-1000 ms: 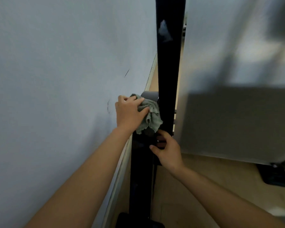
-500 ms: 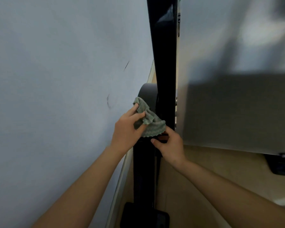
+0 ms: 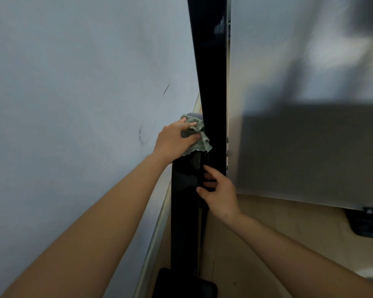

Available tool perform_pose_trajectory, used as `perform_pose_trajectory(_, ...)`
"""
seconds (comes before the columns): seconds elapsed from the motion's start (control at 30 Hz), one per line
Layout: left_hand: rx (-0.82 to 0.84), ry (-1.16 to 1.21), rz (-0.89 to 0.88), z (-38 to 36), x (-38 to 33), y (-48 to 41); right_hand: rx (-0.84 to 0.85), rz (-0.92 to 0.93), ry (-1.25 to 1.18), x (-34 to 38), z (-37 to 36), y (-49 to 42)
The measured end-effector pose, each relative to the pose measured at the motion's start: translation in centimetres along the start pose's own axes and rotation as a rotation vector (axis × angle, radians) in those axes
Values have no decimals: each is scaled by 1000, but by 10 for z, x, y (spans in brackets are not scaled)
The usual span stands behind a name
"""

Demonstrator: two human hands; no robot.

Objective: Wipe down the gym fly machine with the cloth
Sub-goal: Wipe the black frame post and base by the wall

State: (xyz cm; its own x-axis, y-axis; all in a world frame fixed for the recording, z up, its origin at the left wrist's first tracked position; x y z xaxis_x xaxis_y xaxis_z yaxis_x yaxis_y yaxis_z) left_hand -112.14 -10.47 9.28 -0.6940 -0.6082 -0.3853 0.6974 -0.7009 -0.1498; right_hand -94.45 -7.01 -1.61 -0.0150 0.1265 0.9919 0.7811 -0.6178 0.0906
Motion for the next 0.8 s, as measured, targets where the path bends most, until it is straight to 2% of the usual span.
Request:
perform_pose_trajectory(0.23,-44,6,47,1,7,25,-36,14,7,5,1,1)
perform_pose_trajectory(0.3,-56,50,50,-1,11,42,-169,84,59,22,20,-2)
perform_pose_trajectory(0.4,-88,131,71,-7,19,70,-463,281,122,61,63,3)
perform_pose_trajectory(0.53,-123,140,87,-19,24,101,-631,414,161,85,88,17)
perform_pose_trajectory(0.7,-147,61,71,-27,25,120,-635,541,402,102,90,23)
perform_pose_trajectory(0.8,-171,61,87,-30,22,125,-589,520,549,98,84,17)
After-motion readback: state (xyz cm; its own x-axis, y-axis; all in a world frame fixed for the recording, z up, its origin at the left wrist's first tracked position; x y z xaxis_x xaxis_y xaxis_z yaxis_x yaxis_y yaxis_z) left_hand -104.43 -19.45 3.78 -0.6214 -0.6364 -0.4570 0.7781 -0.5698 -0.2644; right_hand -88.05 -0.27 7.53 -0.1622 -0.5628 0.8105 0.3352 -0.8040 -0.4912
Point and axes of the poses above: each hand's wrist, its own y-axis away from the middle knuckle, its own z-axis out of the back of the hand, x = y × z, the point moved 10 cm from there along -y, towards the middle knuckle, and after that the axes turned 12 degrees about -y, right-handed, at the moved point
